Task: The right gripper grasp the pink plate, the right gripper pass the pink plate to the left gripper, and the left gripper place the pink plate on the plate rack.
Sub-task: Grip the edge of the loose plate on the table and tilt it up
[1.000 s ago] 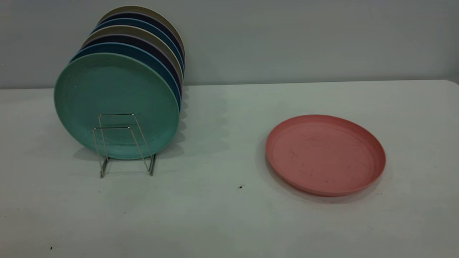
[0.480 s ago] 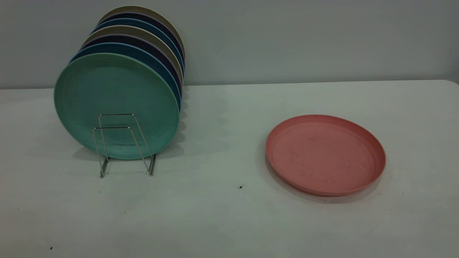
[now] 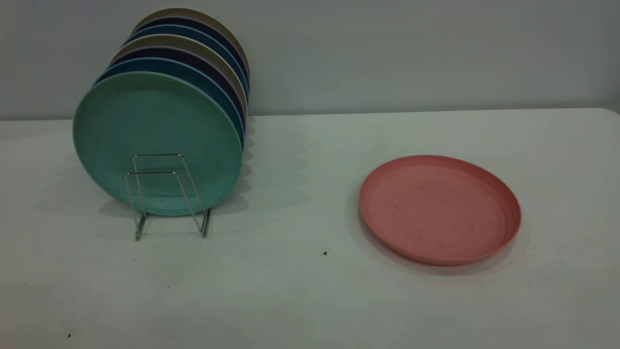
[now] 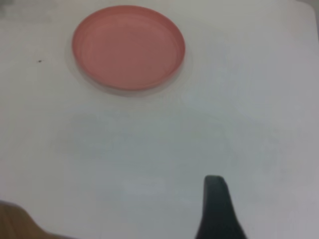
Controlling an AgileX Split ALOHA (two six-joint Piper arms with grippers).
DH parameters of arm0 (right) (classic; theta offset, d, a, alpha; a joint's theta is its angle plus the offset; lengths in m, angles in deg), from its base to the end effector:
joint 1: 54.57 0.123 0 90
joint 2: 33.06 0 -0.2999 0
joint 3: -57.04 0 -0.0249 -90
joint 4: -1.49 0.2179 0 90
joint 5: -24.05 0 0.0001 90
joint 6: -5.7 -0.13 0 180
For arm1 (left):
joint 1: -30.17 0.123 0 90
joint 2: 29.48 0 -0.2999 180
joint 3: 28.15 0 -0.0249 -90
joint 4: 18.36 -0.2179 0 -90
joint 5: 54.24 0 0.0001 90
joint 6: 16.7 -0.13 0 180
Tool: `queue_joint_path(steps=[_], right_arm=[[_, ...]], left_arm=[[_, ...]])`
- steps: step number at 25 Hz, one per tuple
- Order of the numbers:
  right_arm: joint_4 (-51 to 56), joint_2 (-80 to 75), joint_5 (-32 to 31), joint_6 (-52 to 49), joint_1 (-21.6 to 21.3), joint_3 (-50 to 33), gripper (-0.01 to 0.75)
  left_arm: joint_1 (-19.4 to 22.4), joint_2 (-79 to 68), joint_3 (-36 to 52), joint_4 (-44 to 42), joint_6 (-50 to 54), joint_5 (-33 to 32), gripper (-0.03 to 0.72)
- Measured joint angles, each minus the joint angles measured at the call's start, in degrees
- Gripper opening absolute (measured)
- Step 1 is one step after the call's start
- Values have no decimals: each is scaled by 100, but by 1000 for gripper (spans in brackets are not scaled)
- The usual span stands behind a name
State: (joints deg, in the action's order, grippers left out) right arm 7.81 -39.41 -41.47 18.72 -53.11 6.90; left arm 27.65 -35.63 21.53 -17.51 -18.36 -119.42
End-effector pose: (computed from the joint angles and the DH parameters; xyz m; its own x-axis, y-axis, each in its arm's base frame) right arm -0.0207 0.0125 0.2288 -0.4994 -0.1923 -0.8448 -0.2038 0.9738 -0.1011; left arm -0.0206 -0.0008 0.2311 -0.5133 0.0454 -0.8570 0.0672 0.9977 0.0126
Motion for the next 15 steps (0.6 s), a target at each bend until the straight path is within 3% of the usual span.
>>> queue_joint_path(steps=[15], right_arm=[[-11,0,45,0,0,13,512]], left_arm=[[0,0,-44,0,-30,167,526]])
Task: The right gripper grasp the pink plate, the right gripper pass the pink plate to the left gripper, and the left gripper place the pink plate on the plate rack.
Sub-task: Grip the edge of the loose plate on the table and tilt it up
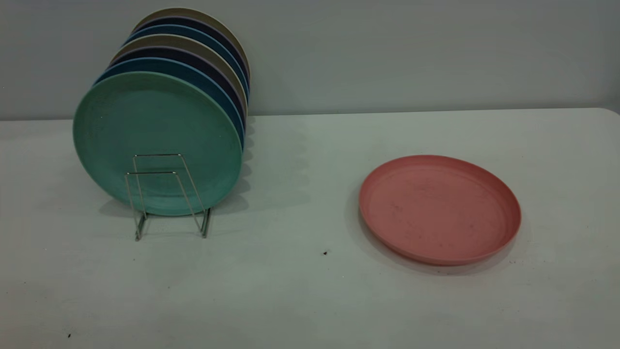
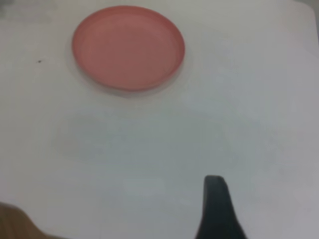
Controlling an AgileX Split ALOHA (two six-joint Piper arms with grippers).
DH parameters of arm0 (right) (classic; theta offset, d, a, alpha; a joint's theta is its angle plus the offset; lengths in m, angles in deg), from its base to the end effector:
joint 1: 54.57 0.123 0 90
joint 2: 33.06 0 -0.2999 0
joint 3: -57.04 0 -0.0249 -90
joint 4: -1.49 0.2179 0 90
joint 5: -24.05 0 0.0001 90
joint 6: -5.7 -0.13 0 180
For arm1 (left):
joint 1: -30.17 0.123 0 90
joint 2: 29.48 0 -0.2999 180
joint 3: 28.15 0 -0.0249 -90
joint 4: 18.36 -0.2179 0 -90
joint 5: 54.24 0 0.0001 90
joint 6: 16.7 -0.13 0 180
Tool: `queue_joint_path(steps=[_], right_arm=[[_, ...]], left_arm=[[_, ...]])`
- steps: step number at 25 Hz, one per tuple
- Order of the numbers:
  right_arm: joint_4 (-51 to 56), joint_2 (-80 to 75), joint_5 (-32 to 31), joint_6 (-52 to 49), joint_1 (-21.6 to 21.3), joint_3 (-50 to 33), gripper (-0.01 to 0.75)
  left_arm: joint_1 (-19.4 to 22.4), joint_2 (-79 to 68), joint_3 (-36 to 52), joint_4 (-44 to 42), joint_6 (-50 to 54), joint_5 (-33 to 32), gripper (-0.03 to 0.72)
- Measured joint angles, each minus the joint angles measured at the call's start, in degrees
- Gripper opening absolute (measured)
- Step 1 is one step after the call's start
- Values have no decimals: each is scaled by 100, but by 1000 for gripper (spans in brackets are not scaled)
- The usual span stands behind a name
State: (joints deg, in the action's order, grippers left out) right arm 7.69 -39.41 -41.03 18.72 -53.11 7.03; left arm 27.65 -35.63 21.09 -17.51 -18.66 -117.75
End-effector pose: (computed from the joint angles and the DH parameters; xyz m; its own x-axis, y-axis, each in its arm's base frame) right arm -0.0203 0.0122 0.2303 -0.4913 -0.1922 -0.8495 -0.2010 0.9740 -0.1042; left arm -0.0193 -0.0009 0.2365 -0.4811 0.0488 -0.8753 0.0689 0.9975 0.0177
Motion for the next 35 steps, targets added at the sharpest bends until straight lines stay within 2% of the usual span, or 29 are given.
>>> queue_joint_path(steps=[2,5,8,10,15,22,25,30,35], right_arm=[[-13,-121,292,41,0,37,512],[-30,-603,1465,42,0,37,512],[164,-1542,2392,44,0,49,512],[401,-2349,2732,118,0,68,512],[1869,-4275,2620,1165,0,468,512],[4981,-6618,2774,3790,0,677,512],[5874,-7682,2874,4742,0,742,512],[6620,-9447,2956,5498,-136,1439,512],[6696,-10883,2943,5679,-655,2314,512]], left_arm=[[0,0,-33,77,-47,701,525],[0,-341,-65,313,-97,1815,524],[0,-1362,-65,466,-118,2289,524],[0,-2104,-65,657,-147,2545,524],[0,-3909,-240,1868,-846,2927,524],[0,-5582,-547,4619,-3463,3162,524],[0,-6075,-579,5347,-4176,3181,524],[0,-6395,-581,5691,-4565,3264,524],[0,-6395,-581,5742,-4611,3269,524]])
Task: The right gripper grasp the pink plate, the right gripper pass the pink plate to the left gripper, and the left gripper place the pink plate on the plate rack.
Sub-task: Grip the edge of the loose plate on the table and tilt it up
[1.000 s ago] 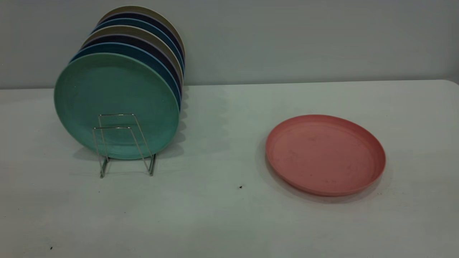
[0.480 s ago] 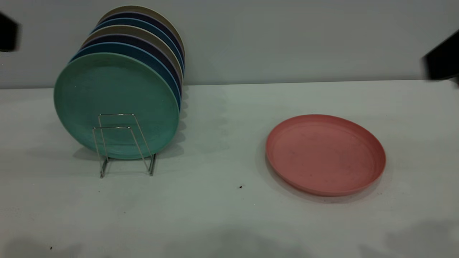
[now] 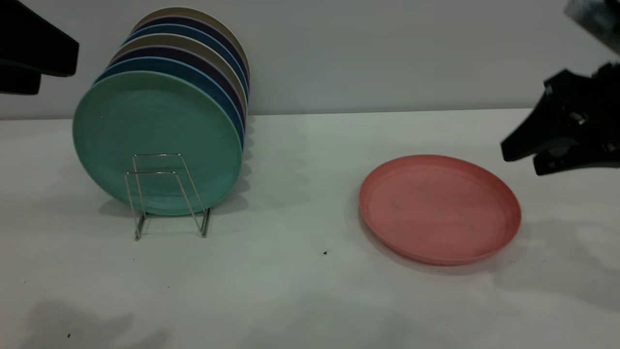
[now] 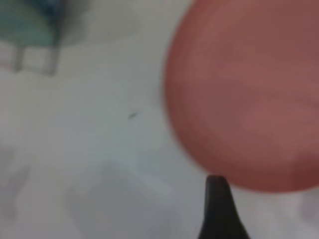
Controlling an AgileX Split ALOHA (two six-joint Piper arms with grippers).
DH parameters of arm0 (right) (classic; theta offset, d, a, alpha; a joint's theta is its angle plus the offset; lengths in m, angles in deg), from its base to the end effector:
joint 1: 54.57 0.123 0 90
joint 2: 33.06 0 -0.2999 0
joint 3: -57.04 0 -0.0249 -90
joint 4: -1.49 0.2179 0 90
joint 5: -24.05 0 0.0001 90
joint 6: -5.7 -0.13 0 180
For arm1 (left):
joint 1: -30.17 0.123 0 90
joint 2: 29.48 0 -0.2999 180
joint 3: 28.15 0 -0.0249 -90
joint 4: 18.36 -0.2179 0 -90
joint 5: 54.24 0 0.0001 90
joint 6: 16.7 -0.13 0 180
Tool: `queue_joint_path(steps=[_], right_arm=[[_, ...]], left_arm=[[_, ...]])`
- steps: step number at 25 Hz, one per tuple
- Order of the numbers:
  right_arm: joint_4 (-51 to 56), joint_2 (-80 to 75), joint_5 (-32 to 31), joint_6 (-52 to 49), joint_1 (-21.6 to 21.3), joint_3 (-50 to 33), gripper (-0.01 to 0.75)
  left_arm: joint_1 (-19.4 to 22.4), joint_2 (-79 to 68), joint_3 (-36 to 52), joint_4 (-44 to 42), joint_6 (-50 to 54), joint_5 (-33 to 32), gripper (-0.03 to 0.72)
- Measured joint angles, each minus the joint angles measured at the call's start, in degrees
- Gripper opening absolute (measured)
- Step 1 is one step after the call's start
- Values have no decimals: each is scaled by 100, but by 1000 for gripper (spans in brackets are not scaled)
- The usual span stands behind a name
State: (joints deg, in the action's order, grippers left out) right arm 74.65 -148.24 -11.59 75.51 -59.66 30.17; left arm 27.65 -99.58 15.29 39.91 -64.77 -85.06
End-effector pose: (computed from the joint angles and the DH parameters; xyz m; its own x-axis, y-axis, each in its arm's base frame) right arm 0.3340 0.0431 0.1411 -0.8929 0.0761 -0.4438 -0.1755 0.8489 0.4985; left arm 0.1932 -0.0653 0.2641 -0.6907 -0.0665 -0.7201 0.2957 0.8827 -0.3652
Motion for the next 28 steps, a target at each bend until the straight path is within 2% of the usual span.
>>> queue_joint_path(steps=[4,14,26,28], right_arm=[[19,-891,22,207,-237,568,512],[80,-2214,426,362,-249,1698,505],[257,-2788,536,381,-249,2082,366],[327,-2827,470,381,-249,2082,309]], left_arm=[[0,0,0,2,-2,0,524],[0,0,0,20,-7,6,523],[0,0,0,20,-8,6,523],[0,0,0,20,-8,6,523]])
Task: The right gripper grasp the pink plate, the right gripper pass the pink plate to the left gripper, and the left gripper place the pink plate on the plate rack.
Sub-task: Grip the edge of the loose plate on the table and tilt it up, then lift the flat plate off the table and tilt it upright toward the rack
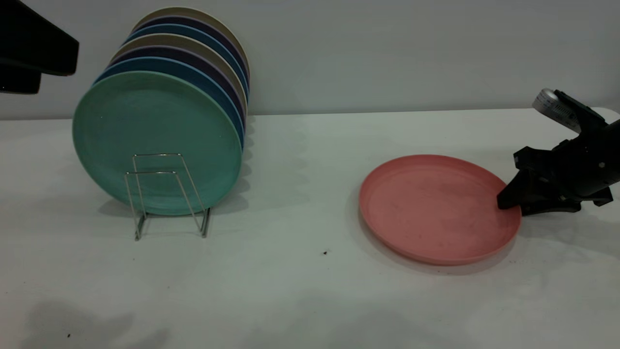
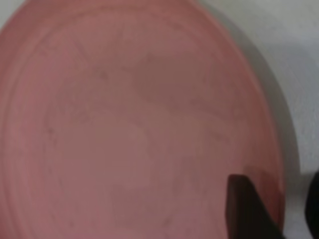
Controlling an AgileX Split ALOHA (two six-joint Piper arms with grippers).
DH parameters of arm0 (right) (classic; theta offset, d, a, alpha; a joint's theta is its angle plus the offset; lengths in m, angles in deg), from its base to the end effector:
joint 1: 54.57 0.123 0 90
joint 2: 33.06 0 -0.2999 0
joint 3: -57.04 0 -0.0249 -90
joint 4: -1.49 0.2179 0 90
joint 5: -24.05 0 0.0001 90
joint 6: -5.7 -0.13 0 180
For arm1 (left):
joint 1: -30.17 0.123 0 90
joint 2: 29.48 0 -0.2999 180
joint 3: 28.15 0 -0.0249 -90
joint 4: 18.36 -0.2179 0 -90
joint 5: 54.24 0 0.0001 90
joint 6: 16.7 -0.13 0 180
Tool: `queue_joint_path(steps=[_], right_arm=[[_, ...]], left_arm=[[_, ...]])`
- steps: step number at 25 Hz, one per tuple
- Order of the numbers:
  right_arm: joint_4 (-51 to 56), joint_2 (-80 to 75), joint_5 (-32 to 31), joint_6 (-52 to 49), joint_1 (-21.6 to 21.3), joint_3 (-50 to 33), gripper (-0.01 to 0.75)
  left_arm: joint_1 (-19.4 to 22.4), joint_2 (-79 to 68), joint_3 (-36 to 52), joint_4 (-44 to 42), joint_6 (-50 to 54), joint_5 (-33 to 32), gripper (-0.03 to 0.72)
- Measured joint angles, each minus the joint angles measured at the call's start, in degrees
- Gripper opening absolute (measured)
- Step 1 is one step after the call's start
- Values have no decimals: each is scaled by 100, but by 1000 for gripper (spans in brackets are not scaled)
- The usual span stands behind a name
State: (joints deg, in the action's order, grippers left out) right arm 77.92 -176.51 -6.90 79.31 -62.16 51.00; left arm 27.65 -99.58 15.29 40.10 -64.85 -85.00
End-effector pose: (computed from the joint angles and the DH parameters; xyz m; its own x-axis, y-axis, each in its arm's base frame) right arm 0.4210 0.0096 0.0225 -0.9166 0.1324 -0.3773 -0.0645 0.8823 0.4663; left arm 0.1934 -0.0653 0.2643 -0.6898 -0.0687 -0.7207 0.2950 0.8824 -0.3665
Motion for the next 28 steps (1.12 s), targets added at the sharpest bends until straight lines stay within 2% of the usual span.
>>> queue_joint_path(steps=[2,4,6,12,18,23,28], right_arm=[[36,-33,-32,16,0,0,222],[43,-44,-81,86,0,0,101],[48,-44,-126,86,0,0,32],[-38,23,-452,-7,-96,0,15],[-1023,522,-682,-418,-96,0,15],[-1152,779,-916,-572,95,0,15],[-713,829,-1232,-435,633,0,15]], left_arm=[[0,0,0,0,0,0,523],[0,0,0,0,0,0,523],[0,0,0,0,0,0,523],[0,-38,0,24,0,34,516],[0,-780,0,231,-59,85,498],[0,-1779,-5,1369,-1059,108,499],[0,-2554,-12,2830,-2473,-198,499]])
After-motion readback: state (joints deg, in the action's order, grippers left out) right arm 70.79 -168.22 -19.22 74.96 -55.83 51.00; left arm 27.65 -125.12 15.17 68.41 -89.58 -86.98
